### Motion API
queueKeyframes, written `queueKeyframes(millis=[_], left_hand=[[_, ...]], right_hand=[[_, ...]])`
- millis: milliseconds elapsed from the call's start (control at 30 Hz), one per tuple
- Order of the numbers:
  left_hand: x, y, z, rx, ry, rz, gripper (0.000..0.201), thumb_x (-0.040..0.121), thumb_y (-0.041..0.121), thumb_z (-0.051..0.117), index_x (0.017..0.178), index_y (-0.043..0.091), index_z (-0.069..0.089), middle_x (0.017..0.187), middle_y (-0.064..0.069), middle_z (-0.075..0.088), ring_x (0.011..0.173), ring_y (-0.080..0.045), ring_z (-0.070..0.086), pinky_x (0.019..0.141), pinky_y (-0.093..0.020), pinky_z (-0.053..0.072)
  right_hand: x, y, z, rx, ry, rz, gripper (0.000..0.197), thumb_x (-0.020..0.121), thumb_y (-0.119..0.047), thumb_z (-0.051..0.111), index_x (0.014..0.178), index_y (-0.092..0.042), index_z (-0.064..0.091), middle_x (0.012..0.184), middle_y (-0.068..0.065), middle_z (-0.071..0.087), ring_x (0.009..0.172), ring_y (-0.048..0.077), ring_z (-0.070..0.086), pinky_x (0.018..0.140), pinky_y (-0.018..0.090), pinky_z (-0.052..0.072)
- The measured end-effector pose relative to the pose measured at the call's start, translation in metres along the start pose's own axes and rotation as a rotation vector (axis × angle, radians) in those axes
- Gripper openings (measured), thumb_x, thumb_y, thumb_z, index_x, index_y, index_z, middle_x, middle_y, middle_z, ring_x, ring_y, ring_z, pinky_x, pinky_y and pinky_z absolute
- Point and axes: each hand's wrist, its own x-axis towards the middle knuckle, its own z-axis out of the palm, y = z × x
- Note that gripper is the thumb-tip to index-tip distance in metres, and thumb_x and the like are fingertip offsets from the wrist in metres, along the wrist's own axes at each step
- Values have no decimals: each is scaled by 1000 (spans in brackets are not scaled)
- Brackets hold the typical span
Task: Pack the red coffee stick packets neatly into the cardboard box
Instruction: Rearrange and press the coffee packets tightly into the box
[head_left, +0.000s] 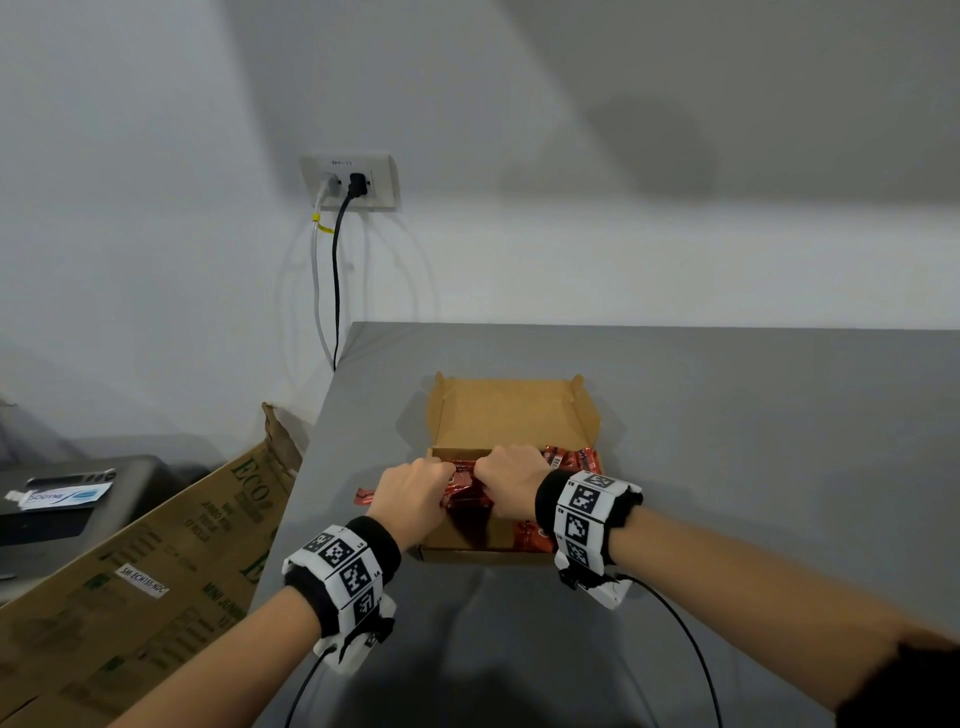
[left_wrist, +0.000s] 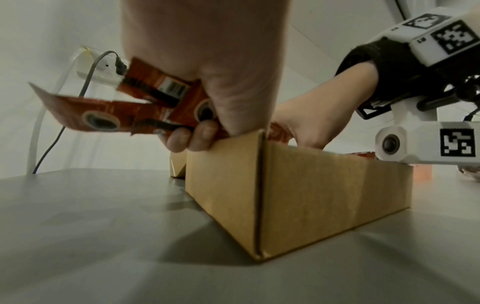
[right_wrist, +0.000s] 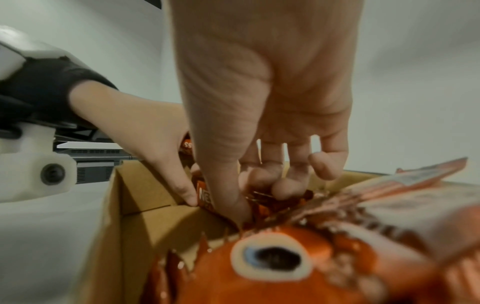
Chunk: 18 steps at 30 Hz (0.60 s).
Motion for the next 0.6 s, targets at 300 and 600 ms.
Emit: queueKeyframes(millis=[300, 600], left_hand=[[2, -2, -4, -74, 39, 23, 17, 86, 31, 57, 97, 18, 57, 98, 0, 62, 87, -22, 61, 73, -33, 51], [7, -4, -31, -589, 209, -13, 30, 74, 6, 68, 86, 13, 41, 67, 7, 50, 58, -5, 48, 52, -10, 39]], right_hand=[[-1, 1, 0, 26, 17, -12, 15, 87, -16, 55, 97, -5, 58, 100, 14, 63, 89, 31, 59, 69, 35, 44], [-3, 11, -15, 551, 445, -260, 33, 88, -21, 62, 116, -8, 48, 112, 4, 57, 92, 6, 49, 81, 22, 45]])
